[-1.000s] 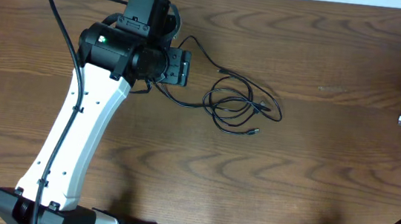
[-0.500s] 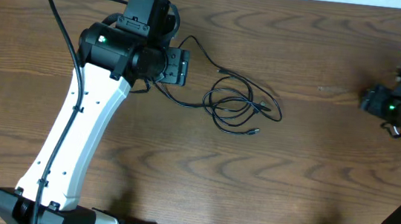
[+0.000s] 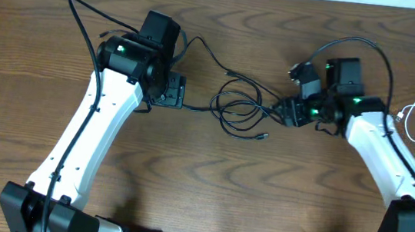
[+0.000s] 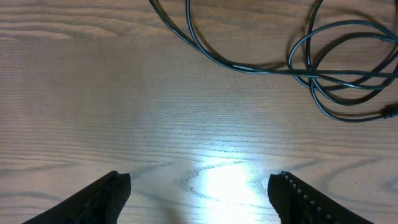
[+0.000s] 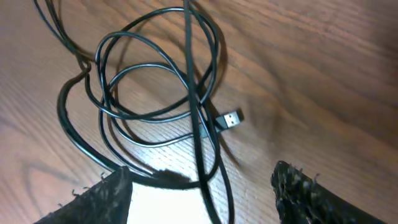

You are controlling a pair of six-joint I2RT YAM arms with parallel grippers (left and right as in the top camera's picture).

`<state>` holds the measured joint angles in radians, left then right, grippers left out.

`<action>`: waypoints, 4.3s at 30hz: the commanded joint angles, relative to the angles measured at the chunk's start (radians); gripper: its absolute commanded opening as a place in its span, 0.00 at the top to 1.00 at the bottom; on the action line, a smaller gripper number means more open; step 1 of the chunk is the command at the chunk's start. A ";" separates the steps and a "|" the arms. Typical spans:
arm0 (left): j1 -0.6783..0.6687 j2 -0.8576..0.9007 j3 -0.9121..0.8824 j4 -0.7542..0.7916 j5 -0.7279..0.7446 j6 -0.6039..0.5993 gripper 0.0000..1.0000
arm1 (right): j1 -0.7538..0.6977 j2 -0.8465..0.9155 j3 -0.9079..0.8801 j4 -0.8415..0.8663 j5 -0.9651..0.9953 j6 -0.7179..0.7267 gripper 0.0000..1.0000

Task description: Untangle cables

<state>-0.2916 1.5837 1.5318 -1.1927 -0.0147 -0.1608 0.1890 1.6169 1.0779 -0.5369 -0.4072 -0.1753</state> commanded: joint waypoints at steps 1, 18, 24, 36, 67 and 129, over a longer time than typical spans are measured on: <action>0.003 -0.001 0.003 -0.007 -0.019 -0.017 0.23 | 0.046 0.006 0.005 0.018 0.054 0.041 0.32; 0.002 -0.001 0.003 0.012 0.139 -0.018 0.16 | -0.045 -0.109 0.412 -0.214 0.631 0.250 0.99; 0.002 -0.001 0.002 0.014 0.139 -0.020 0.16 | -0.098 -0.194 0.612 -0.160 0.607 0.249 0.99; 0.002 -0.001 0.002 0.020 0.139 -0.020 0.16 | -0.096 -0.261 0.682 0.278 0.026 0.332 0.99; -0.049 0.016 -0.001 0.230 0.231 -0.019 0.08 | -0.072 0.122 0.674 -0.631 0.142 0.163 0.46; -0.049 0.030 -0.010 0.143 0.073 -0.016 0.08 | 0.314 0.496 0.630 -0.344 -0.319 0.188 0.99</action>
<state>-0.3431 1.6085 1.5253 -1.0443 0.0719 -0.1829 0.5301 2.2051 1.6390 -0.8825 -0.5159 -0.0032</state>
